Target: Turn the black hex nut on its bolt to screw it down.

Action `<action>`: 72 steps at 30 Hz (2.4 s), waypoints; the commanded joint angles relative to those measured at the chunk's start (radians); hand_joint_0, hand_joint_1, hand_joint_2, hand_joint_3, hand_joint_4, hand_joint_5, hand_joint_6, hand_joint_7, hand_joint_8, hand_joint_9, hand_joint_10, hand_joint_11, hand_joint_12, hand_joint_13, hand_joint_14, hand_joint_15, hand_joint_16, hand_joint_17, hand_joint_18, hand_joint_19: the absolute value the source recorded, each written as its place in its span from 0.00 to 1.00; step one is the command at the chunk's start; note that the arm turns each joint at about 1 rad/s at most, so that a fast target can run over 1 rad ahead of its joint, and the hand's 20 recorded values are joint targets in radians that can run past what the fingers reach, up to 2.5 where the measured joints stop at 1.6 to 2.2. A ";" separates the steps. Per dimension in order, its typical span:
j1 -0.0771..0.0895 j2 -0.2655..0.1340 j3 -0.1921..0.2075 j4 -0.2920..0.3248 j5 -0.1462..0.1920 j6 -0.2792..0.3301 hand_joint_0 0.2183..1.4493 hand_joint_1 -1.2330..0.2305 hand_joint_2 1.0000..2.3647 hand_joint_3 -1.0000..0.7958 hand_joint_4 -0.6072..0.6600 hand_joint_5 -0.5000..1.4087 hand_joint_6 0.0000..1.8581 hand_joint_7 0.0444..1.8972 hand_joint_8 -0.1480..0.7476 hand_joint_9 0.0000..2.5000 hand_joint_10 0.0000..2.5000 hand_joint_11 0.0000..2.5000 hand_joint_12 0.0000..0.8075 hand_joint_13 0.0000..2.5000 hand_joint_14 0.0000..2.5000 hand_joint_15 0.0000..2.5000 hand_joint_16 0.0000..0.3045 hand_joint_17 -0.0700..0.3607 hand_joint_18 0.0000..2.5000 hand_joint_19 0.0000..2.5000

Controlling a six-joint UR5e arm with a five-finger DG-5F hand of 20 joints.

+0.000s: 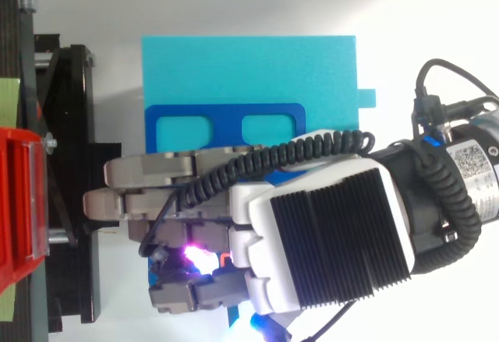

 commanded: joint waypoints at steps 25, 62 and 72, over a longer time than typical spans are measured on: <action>-0.075 -0.002 -0.005 0.037 -0.064 -0.029 0.23 0.72 0.00 0.28 0.53 0.26 0.27 0.76 0.37 0.29 0.00 0.02 0.37 0.10 0.00 0.00 0.13 0.37 0.02 0.05; -0.072 -0.002 0.037 0.057 -0.099 -0.027 0.23 0.72 0.00 0.28 0.55 0.23 0.27 0.47 0.37 0.28 0.00 0.01 0.38 0.09 0.00 0.00 0.14 0.38 0.02 0.05; -0.003 0.000 0.020 -0.003 -0.027 -0.027 0.23 0.71 0.00 0.28 0.53 0.23 0.27 0.46 0.35 0.24 0.00 0.00 0.37 0.07 0.00 0.00 0.14 0.39 0.00 0.03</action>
